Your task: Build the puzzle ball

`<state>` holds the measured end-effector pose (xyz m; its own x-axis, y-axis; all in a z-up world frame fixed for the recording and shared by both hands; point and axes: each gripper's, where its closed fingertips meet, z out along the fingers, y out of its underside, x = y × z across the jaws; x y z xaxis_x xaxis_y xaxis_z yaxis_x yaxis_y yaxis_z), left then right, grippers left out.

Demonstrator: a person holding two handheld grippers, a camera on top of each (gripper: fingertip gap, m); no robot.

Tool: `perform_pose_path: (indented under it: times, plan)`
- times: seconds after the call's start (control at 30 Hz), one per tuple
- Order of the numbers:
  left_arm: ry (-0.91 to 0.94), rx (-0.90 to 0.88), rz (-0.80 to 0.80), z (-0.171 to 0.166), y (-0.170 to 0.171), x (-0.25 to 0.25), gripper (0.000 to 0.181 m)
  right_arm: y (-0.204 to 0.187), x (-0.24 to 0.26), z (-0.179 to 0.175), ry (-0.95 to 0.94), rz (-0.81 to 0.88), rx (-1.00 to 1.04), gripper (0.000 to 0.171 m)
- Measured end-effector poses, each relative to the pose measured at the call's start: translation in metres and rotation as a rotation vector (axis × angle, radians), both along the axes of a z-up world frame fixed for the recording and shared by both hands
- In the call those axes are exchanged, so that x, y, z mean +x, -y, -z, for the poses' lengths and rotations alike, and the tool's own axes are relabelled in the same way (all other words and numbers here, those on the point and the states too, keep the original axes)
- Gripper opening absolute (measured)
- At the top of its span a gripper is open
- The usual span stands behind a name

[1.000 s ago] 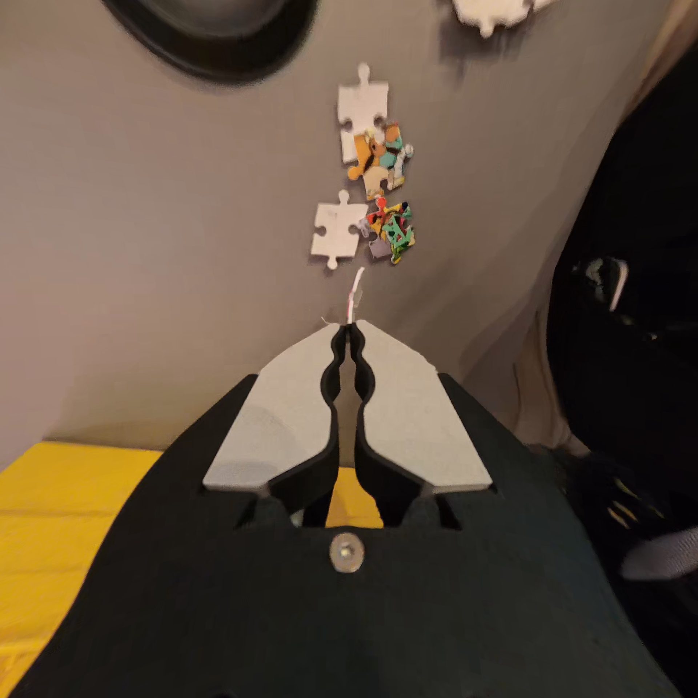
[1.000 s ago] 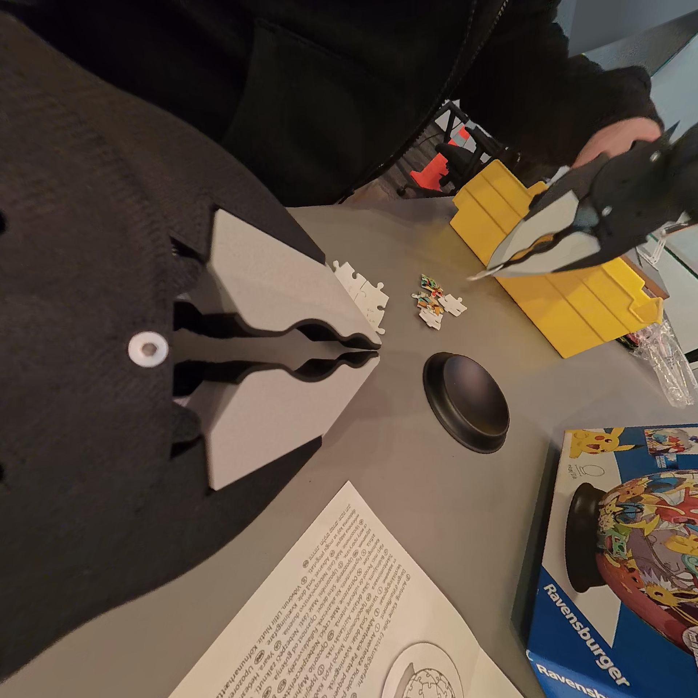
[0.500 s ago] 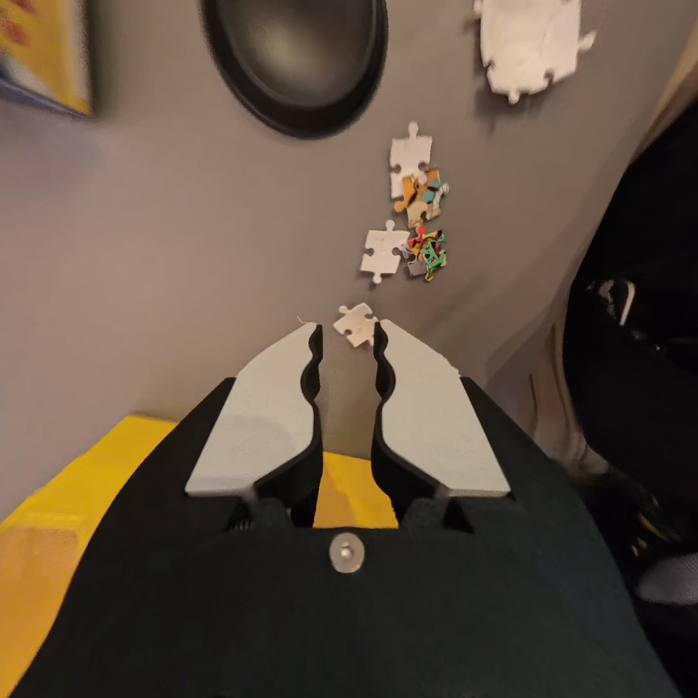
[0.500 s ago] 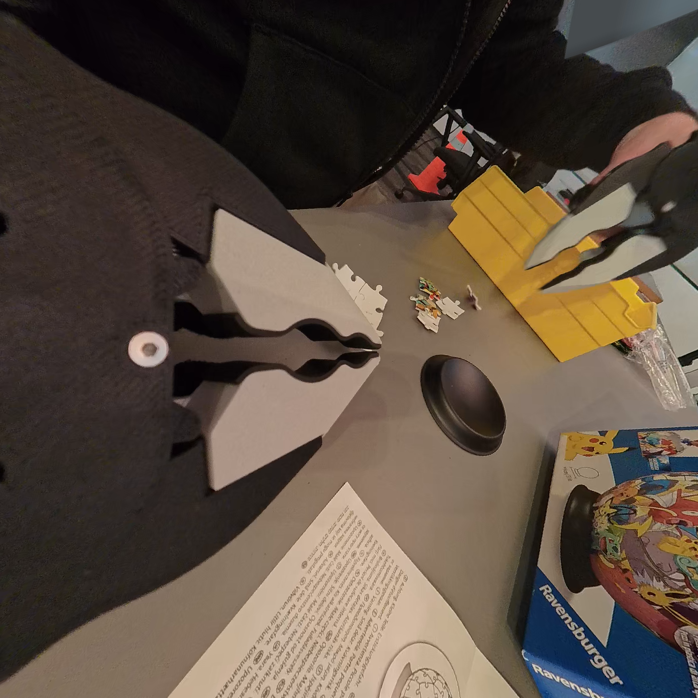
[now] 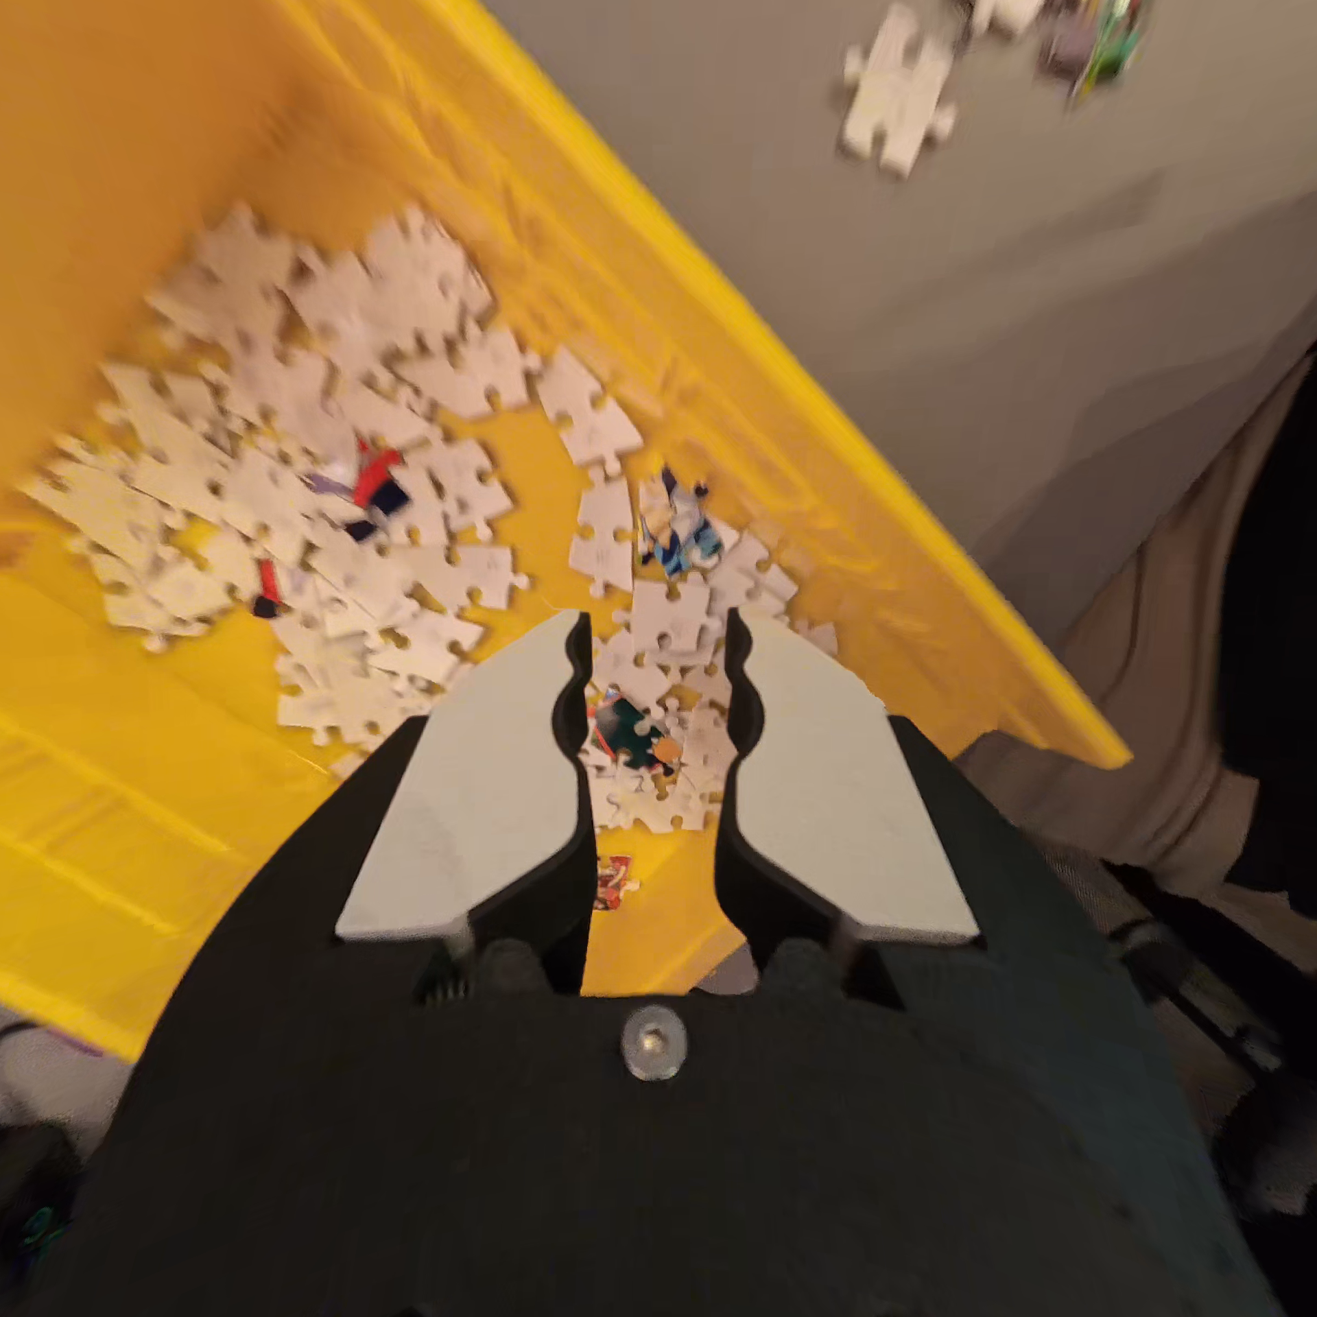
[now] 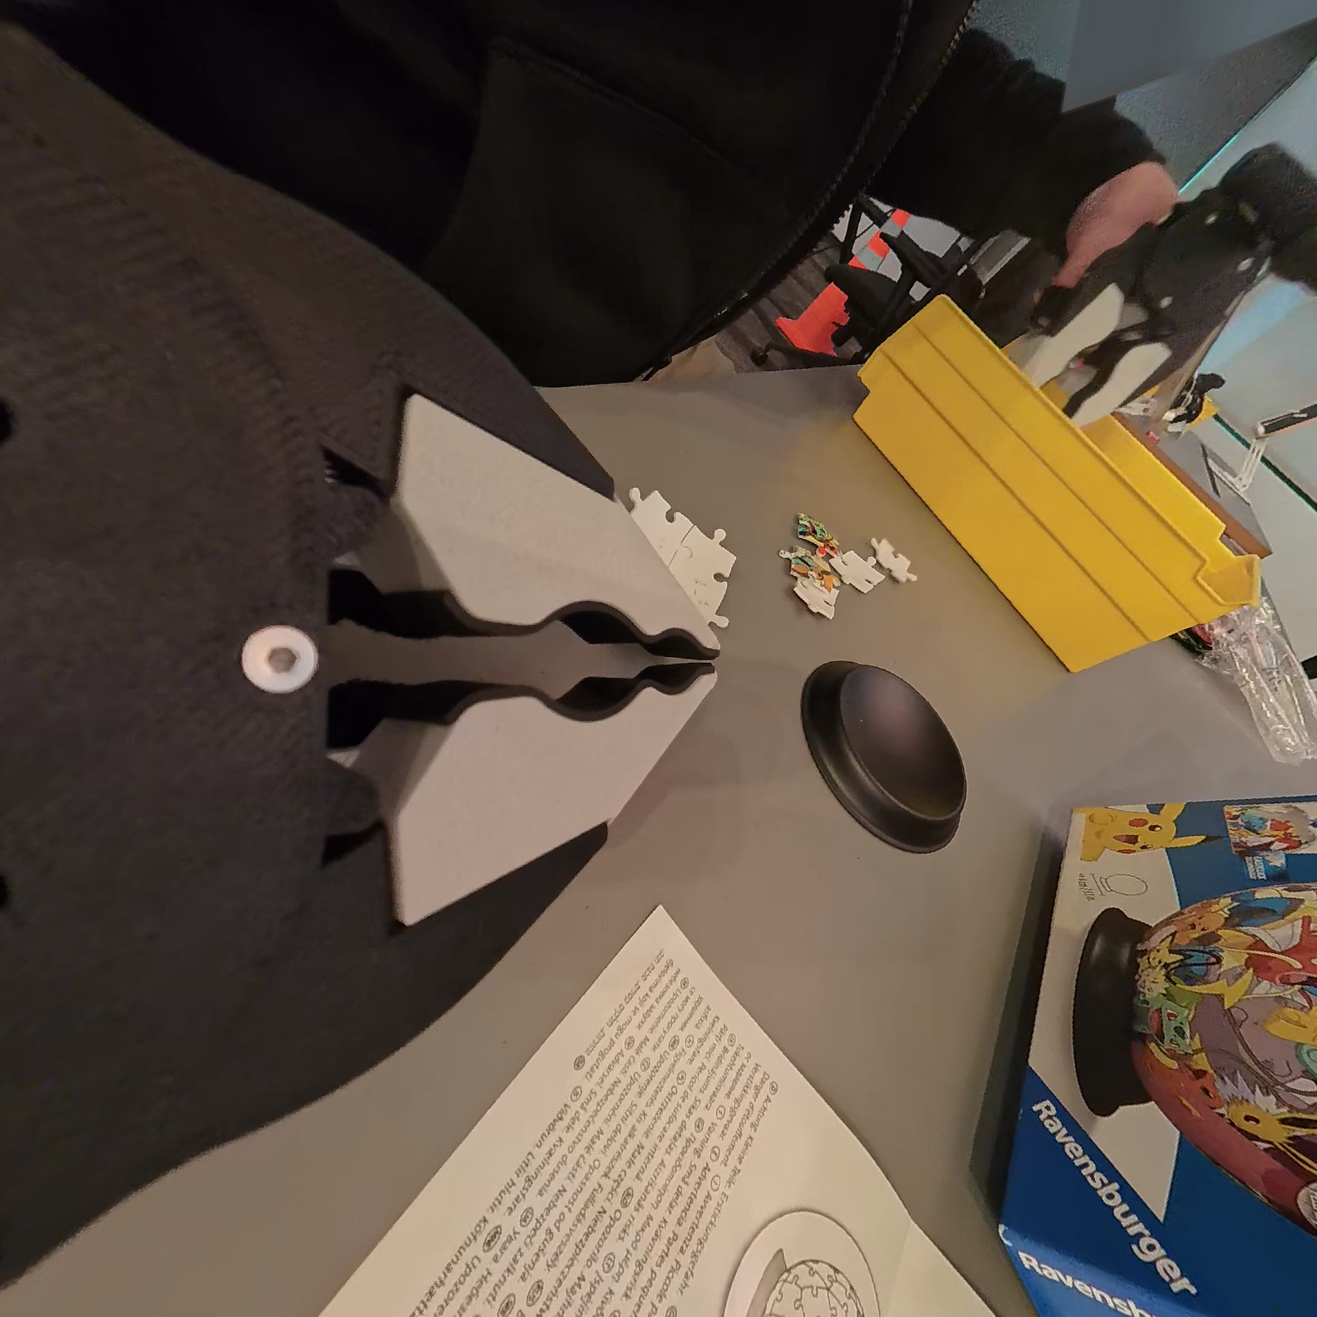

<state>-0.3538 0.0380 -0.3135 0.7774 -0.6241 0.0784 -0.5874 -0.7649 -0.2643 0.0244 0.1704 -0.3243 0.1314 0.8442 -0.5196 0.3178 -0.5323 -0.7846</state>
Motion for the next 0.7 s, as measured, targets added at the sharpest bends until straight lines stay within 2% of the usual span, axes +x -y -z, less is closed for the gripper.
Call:
perform_pose_path:
  times: [0.13, 0.27, 0.37, 0.43, 0.7]
  plan:
    - [0.013, -0.079, 0.034, 0.03, 0.026, 0.004, 0.039, 0.0, 0.0, 0.001, 0.008, 0.001, -0.001, 0.0]
    - [0.085, -0.137, 0.093, 0.036, 0.052, 0.019, 0.035, 0.0, -0.001, 0.002, 0.013, 0.001, -0.004, 0.0]
    - [0.11, -0.248, 0.146, 0.043, 0.074, 0.028, 0.027, 0.0, -0.001, 0.003, 0.016, 0.001, -0.004, 0.0]
    - [0.097, -0.281, 0.148, 0.049, 0.077, 0.028, 0.023, 0.0, -0.001, 0.003, 0.017, 0.002, -0.002, 0.0]
    - [-0.039, -0.233, 0.174, 0.057, 0.06, 0.02, 0.035, 0.0, 0.0, 0.002, 0.012, 0.003, -0.003, 0.0]
